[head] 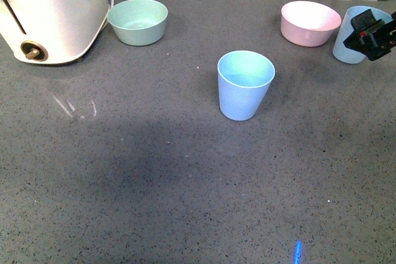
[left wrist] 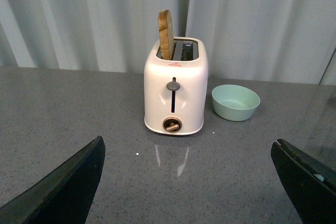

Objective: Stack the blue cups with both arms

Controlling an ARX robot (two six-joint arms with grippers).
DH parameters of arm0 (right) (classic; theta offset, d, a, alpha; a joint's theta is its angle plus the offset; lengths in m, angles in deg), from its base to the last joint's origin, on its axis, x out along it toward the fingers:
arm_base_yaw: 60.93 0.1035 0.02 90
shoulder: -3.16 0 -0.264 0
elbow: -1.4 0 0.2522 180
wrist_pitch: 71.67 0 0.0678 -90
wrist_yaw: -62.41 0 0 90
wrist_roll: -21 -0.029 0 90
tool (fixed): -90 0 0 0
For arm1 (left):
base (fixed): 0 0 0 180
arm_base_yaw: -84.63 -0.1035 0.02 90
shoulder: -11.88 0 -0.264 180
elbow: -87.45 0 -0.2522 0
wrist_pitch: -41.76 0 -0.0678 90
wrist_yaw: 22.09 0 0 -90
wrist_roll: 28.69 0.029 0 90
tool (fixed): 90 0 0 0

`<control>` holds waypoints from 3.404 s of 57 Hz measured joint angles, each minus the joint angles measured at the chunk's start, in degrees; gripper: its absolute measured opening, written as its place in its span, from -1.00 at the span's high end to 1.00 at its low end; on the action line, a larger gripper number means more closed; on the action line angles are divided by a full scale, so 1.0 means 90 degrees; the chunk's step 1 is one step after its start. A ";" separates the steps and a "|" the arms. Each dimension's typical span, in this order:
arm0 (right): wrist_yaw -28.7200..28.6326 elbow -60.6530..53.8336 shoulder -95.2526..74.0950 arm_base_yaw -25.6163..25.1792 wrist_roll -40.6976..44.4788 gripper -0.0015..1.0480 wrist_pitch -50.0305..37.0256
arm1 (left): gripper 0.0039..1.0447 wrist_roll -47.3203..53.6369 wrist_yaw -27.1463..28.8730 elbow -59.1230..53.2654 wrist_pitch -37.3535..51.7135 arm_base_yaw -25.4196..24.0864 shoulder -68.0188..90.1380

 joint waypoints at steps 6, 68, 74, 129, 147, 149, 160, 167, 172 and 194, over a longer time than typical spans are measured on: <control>0.0083 0.0457 -0.0415 0.0085 0.0027 -0.83 0.0143 | -0.84 0.0000 0.0000 0.0000 0.0000 0.0000 0.0000; -0.0595 0.1100 -0.0107 -0.0044 0.0032 0.97 0.1914 | -0.84 0.0000 0.0000 0.0000 0.0000 0.0000 0.0000; -0.1173 0.0648 0.0789 0.0233 0.0206 0.97 0.2346 | -0.84 0.0000 0.0000 0.0000 0.0000 0.0000 0.0000; -0.1319 -0.0070 0.1248 0.2511 -0.0012 0.59 0.2402 | -0.84 0.0000 0.0000 0.0000 0.0000 0.0000 0.0000; -0.1455 -0.0923 0.2492 0.2035 -0.1222 -0.59 0.0930 | -0.84 0.0000 0.0000 0.0000 0.0000 0.0000 0.0000; -0.1450 -0.1190 0.2871 0.1921 -0.1457 -0.72 0.0661 | -0.84 0.0000 0.0000 0.0000 0.0000 0.0000 0.0000; 0.2042 -0.3908 0.4512 0.1617 -0.3038 -0.17 -0.3847 | -0.84 0.0000 -0.0002 0.0000 -0.0002 0.0000 0.0000; 0.1761 -0.5144 0.5110 0.1273 -0.3308 0.40 -0.4403 | -0.84 0.0000 -0.0002 0.0000 -0.0005 0.0000 0.0000; 0.1586 -0.5627 0.5532 0.1066 -0.3342 0.77 -0.4486 | -0.84 0.0000 -0.0002 0.0000 -0.0005 0.0000 0.0000; 0.1035 -0.6868 0.7096 0.0498 -0.3364 0.96 -0.4177 | -0.84 0.0000 -0.0002 0.0000 -0.0005 0.0000 0.0000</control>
